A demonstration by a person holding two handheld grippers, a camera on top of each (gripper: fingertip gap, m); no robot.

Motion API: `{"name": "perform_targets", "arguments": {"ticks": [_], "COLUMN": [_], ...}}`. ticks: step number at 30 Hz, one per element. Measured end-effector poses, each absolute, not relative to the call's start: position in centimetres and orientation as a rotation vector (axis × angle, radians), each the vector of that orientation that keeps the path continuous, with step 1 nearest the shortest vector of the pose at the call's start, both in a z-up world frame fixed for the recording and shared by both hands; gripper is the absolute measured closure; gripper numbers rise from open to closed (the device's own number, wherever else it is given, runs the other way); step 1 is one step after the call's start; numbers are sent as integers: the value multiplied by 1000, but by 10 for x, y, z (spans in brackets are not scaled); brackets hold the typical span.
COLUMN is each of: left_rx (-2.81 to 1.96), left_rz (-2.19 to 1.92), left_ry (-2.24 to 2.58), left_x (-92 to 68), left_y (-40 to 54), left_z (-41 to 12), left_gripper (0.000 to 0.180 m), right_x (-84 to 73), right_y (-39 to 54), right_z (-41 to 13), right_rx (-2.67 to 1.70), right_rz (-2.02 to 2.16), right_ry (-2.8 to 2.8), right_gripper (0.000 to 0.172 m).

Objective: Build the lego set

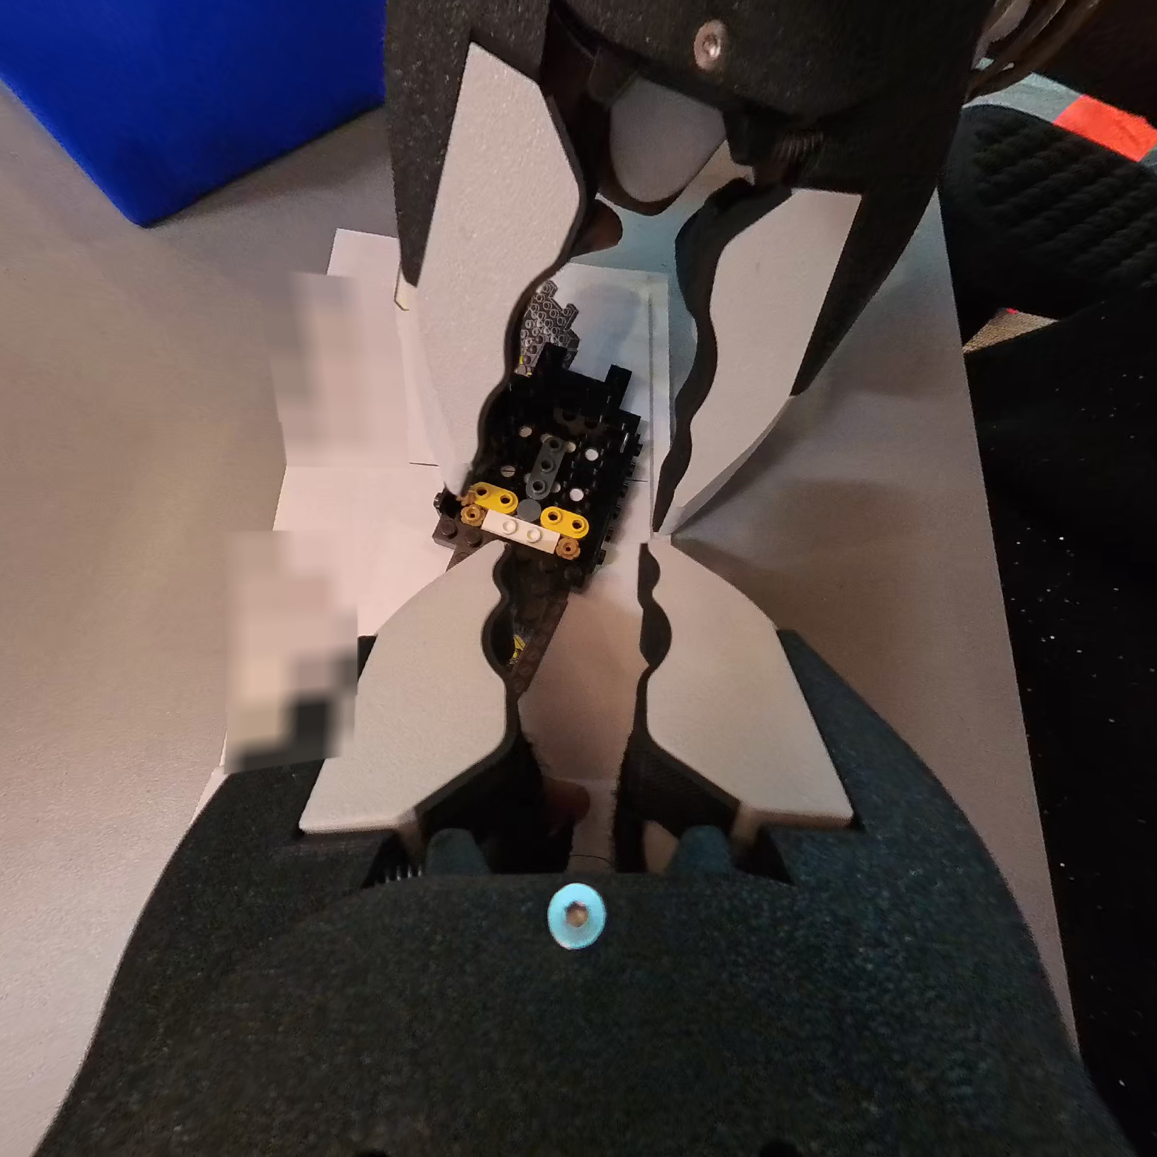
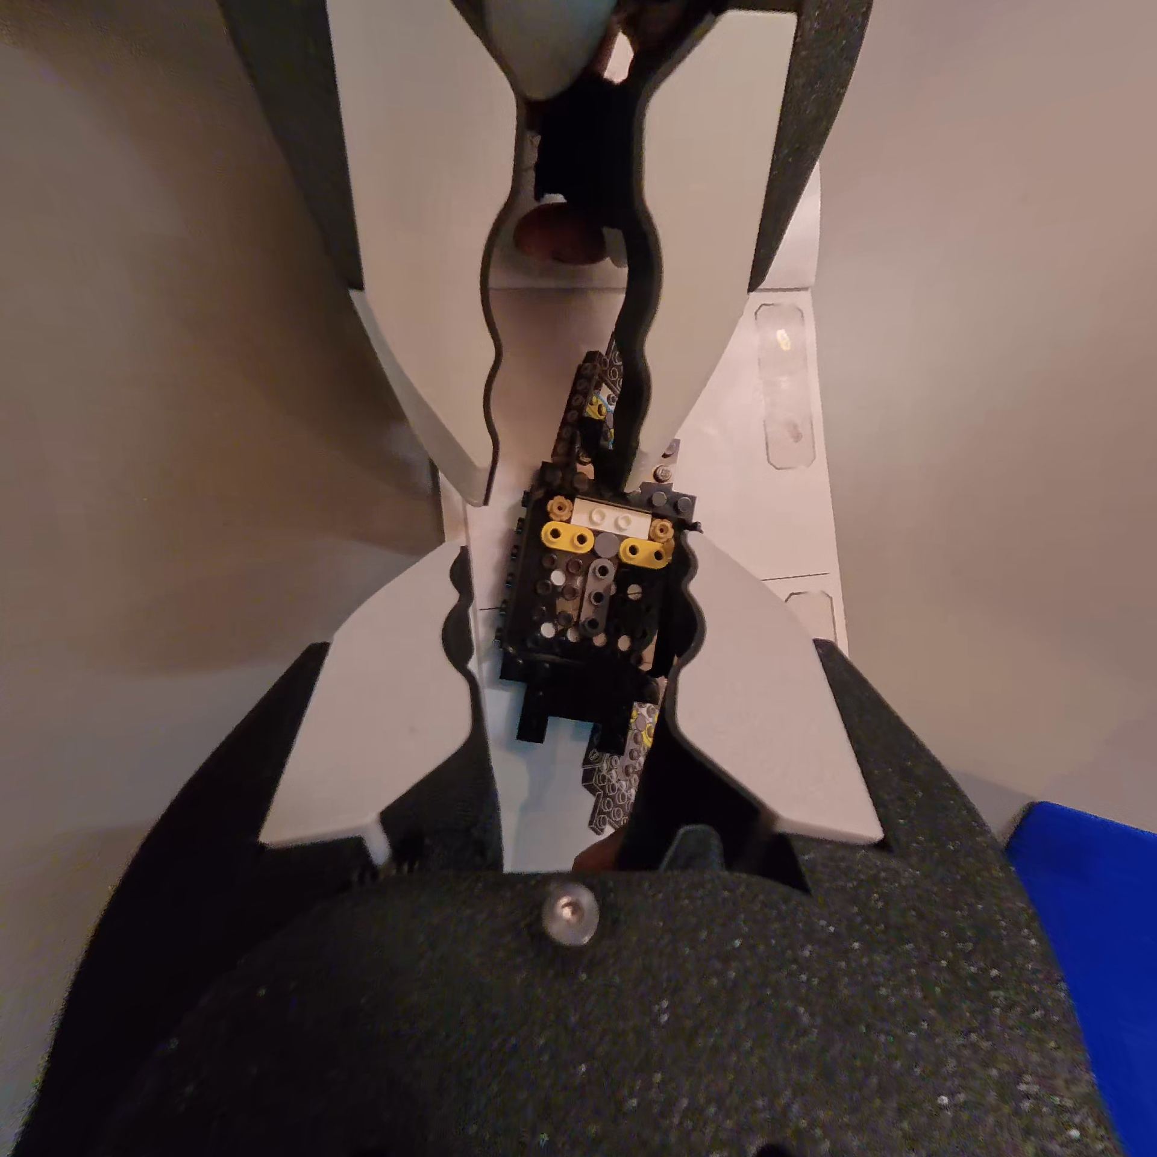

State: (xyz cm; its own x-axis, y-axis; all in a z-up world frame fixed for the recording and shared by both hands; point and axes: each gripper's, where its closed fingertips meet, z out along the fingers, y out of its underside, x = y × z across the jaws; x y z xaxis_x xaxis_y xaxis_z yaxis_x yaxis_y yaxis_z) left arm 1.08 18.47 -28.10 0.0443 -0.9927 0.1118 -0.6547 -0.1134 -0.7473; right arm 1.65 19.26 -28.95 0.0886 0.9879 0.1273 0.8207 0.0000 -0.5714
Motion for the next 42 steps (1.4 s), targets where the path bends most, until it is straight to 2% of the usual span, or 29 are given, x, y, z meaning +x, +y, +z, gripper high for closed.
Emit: {"name": "perform_targets", "arguments": {"ticks": [1, 5, 11, 21, 42], "left_rx": [-1820, -1832, -1826, -1821, -1826], "left_rz": [-869, -881, -878, -879, -888], "left_ry": [1655, 1645, 1652, 1656, 1650], "left_x": [11, 11, 11, 12, 12], "left_y": [185, 185, 184, 184, 183], "left_z": [-281, -281, -281, -281, -281], "left_gripper": [144, 144, 142, 141, 140], "right_x": [16, 16, 16, 17, 17], "right_y": [192, 188, 195, 195, 190], "right_z": [-289, -289, -286, -289, -288], "right_rx": [-1860, -1847, -1814, -1868, -1855], "right_rz": [428, 418, 346, 403, 429], "right_ry": [-1778, -1789, -1776, -1754, -1652], "right_gripper": [112, 119, 110, 110, 119]}}
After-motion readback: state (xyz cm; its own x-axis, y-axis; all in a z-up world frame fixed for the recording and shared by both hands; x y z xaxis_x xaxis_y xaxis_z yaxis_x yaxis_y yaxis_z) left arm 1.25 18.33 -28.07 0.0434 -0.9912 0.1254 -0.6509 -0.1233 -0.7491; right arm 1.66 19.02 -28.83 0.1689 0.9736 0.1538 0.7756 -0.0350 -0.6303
